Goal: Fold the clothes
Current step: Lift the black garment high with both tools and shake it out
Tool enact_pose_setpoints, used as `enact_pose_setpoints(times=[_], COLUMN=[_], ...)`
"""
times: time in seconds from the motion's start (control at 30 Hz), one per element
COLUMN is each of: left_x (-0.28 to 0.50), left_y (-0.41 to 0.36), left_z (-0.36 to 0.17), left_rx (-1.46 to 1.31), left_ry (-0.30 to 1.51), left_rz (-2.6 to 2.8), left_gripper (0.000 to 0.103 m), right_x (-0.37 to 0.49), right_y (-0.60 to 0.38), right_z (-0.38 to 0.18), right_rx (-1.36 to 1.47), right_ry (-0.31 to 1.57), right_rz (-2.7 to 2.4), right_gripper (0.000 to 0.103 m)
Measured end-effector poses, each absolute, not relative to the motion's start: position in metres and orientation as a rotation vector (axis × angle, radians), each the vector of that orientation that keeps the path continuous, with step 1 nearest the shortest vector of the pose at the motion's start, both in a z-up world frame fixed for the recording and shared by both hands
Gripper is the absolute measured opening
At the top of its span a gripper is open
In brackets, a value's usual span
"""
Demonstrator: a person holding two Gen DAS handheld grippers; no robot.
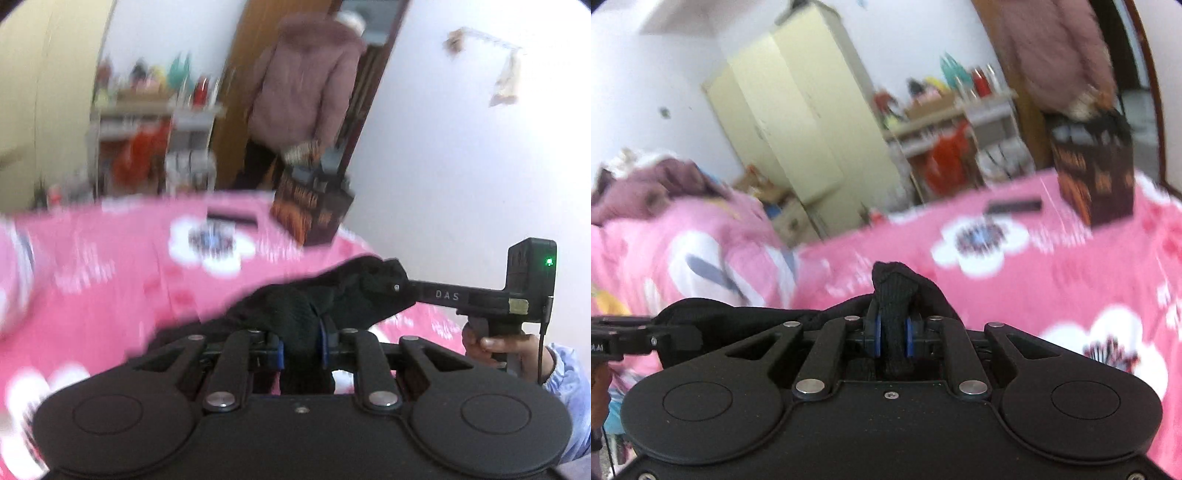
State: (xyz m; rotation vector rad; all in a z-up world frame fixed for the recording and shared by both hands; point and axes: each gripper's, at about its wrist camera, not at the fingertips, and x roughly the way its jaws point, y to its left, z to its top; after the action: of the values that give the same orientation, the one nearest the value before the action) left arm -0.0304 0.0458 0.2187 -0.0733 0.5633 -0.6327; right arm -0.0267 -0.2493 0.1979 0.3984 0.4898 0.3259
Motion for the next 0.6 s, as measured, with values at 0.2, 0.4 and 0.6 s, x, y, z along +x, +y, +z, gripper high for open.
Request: enact_pose_setpoints(times=[0.2,0.4,0.6], left_x=[-0.055,-0.086,-0.109], left_y=[0.041,0.033,0.036], left_z=[0.282,0.352,0.421], left_rx=[-0.018,0.103,0.114], left_ry=[0.407,0.241,0.112], left_rz=[-0.611,-0.542,-0.494], left_gripper=[0.016,0.016,0.016], right_x=[-0.017,-0.023,-0.03], right_y=[-0.262,-0.263,-0.27], right_z=[0.251,0.324,0.398], right_rx=[0.408,0.351,0.325], right_ry=[0.384,0.25,0.162], right_rz=[0.396,0.443,0.479], right_gripper=[0.011,0.011,0.011])
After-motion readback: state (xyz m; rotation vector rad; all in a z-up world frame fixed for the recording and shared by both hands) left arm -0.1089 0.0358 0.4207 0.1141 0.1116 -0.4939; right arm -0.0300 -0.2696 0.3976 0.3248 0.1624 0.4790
